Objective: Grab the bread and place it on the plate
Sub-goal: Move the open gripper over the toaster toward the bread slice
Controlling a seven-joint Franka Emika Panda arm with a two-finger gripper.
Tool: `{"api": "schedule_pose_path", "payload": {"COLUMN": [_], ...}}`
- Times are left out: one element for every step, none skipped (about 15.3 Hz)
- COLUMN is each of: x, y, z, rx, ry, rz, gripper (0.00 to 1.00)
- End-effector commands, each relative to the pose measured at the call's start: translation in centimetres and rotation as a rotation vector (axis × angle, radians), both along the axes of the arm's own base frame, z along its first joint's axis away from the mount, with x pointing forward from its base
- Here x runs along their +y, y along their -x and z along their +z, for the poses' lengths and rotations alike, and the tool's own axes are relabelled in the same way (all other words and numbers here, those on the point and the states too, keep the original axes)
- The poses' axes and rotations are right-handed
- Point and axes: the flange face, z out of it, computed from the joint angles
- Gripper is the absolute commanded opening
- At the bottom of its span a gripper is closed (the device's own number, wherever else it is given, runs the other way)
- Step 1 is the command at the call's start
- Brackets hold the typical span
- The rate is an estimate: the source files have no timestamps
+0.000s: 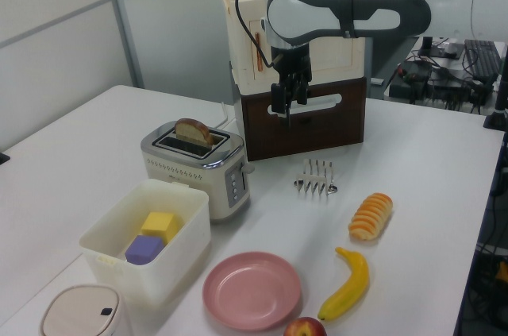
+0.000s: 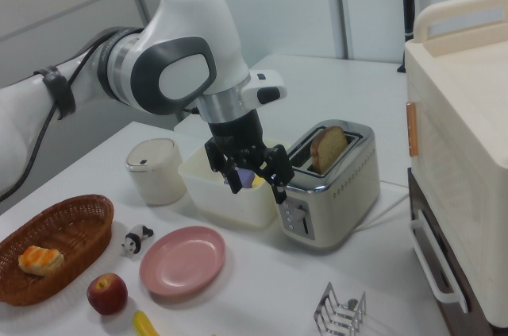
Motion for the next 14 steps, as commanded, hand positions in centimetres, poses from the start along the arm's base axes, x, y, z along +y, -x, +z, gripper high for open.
{"api": "schedule_pose_path", "payload": {"x": [0.53,0.53,0.52,0.52,0.54,0.81,0.93,0.95,1.05,1.13,1.24,1.27,1.30,1.31], "y": [0.66,0.62,0.57,0.55,0.55,0.48,0.48,0.48,0.42,0.37,0.35,0.35,0.34,0.31], "z": [0.33,0.35,0.27,0.29,0.28,0.19,0.17,0.10,0.01,-0.08,-0.09,-0.09,-0.09,-0.19], "rx": [0.015,0.012,0.012,0.010,0.010,0.011,0.013,0.014,0.014,0.015,0.015,0.015,0.014,0.016], "ry": [0.030,0.031,0.031,0.031,0.029,0.029,0.026,0.024,0.022,0.022,0.018,0.015,0.012,0.011], "rz": [-0.077,-0.078,-0.076,-0.076,-0.078,-0.073,-0.072,-0.073,-0.072,-0.072,-0.071,-0.071,-0.071,-0.071], "gripper": [1.00,1.00,1.00,1.00,1.00,1.00,1.00,1.00,1.00,1.00,1.00,1.00,1.00,1.00]}}
